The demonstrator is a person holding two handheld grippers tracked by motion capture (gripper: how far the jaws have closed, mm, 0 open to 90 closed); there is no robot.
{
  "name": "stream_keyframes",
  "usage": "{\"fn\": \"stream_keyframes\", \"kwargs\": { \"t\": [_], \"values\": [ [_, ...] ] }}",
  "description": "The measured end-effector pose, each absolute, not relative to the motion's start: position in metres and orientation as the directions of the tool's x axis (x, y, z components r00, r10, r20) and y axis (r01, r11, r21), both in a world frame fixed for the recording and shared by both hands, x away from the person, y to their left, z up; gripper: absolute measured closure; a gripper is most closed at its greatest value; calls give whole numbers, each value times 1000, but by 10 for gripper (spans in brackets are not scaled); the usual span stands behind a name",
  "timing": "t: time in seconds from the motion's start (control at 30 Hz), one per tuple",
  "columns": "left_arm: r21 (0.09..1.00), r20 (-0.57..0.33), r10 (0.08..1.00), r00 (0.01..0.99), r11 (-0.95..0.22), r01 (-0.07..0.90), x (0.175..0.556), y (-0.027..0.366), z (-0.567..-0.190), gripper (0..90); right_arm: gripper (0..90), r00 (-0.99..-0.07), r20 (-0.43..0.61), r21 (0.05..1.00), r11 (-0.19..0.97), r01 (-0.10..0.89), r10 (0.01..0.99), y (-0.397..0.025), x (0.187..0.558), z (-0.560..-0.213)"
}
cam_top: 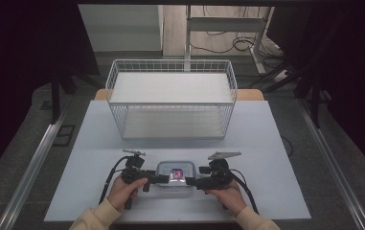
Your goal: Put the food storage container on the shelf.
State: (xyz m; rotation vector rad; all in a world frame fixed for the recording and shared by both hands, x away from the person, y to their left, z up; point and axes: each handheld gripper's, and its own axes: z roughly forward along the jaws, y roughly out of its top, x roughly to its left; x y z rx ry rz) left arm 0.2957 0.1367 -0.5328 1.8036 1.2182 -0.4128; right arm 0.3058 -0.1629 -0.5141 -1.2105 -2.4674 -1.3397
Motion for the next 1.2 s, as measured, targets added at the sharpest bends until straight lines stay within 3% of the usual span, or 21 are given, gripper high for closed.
{"fn": "stream_keyframes", "kwargs": {
  "t": [0.33, 0.5, 0.6, 0.8, 0.93, 1.2],
  "values": [
    [465, -704, 561, 436, -99, 880, 296, 137, -539, 210, 164, -626, 503, 609, 270, 746, 596, -159, 306, -522],
    [437, -747, 526, 407, -72, 896, 298, 144, -544, 264, 254, -600, 558, 583, 243, 775, 573, -158, 306, -524],
    [454, -741, 531, 410, -54, 889, 296, 147, -540, 341, 331, -581, 566, 576, 223, 786, 584, -162, 305, -521],
    [474, -726, 545, 420, -46, 879, 292, 149, -535, 433, 354, -581, 565, 578, 221, 785, 586, -163, 303, -519],
    [496, -710, 554, 435, -46, 867, 287, 149, -530, 461, 428, -565, 583, 575, 195, 795, 583, -167, 302, -517],
    [526, -679, 579, 451, -45, 849, 279, 146, -526, 478, 459, -577, 560, 596, 195, 779, 595, -167, 295, -512]
  ]
}}
